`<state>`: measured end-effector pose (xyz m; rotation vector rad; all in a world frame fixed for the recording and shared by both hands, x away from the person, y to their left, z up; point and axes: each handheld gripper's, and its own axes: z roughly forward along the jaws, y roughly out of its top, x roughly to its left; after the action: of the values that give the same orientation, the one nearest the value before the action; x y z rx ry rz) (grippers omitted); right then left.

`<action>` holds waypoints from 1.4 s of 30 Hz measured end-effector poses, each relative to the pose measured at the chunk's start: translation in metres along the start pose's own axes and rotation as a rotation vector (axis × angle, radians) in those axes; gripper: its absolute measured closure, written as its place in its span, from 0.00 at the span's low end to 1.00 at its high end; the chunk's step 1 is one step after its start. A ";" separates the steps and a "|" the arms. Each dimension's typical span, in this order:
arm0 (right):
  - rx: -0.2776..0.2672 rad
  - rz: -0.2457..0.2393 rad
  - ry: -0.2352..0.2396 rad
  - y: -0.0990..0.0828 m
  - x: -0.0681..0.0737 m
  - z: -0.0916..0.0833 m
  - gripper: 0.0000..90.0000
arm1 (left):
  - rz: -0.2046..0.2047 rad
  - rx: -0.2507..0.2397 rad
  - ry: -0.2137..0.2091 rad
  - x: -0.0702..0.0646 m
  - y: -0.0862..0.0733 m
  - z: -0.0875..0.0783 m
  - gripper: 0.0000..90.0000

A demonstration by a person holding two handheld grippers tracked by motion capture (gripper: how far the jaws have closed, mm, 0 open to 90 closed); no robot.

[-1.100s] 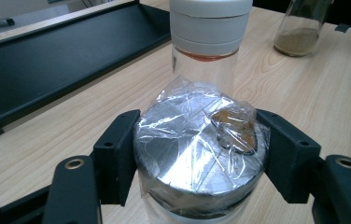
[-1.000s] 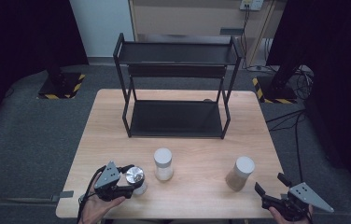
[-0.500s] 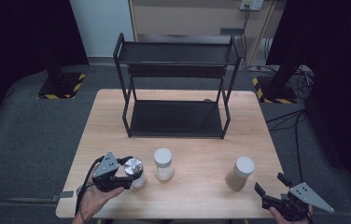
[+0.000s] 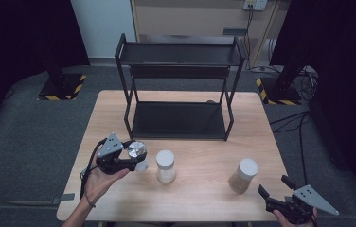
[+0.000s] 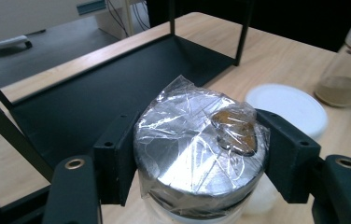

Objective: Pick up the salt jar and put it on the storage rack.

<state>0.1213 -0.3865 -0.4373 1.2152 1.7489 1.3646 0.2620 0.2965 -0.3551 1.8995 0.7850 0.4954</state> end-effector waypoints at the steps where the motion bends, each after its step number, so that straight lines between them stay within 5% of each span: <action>1: 0.000 0.000 0.000 0.000 0.000 0.000 0.06 | -0.003 -0.002 0.002 0.002 0.003 0.002 0.38; 12: 0.000 0.004 0.001 0.000 0.000 0.000 0.06 | -0.039 -0.021 0.032 0.018 0.031 0.030 0.38; 24: -0.001 0.010 0.005 -0.001 -0.001 0.000 0.06 | -0.063 0.020 0.100 0.030 0.063 0.070 0.38; 28: -0.001 0.010 0.007 -0.001 -0.002 0.000 0.06 | -0.046 0.043 0.145 0.031 0.067 0.086 0.38; 35: -0.001 0.013 0.011 -0.001 -0.003 0.000 0.06 | -0.080 0.057 0.203 0.037 0.064 0.114 0.38; 42: -0.002 0.016 0.014 -0.001 -0.003 0.000 0.06 | -0.079 0.036 0.257 0.038 0.054 0.130 0.38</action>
<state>0.1226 -0.3894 -0.4389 1.2236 1.7503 1.3869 0.3884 0.2236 -0.3629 1.8518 1.0381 0.6885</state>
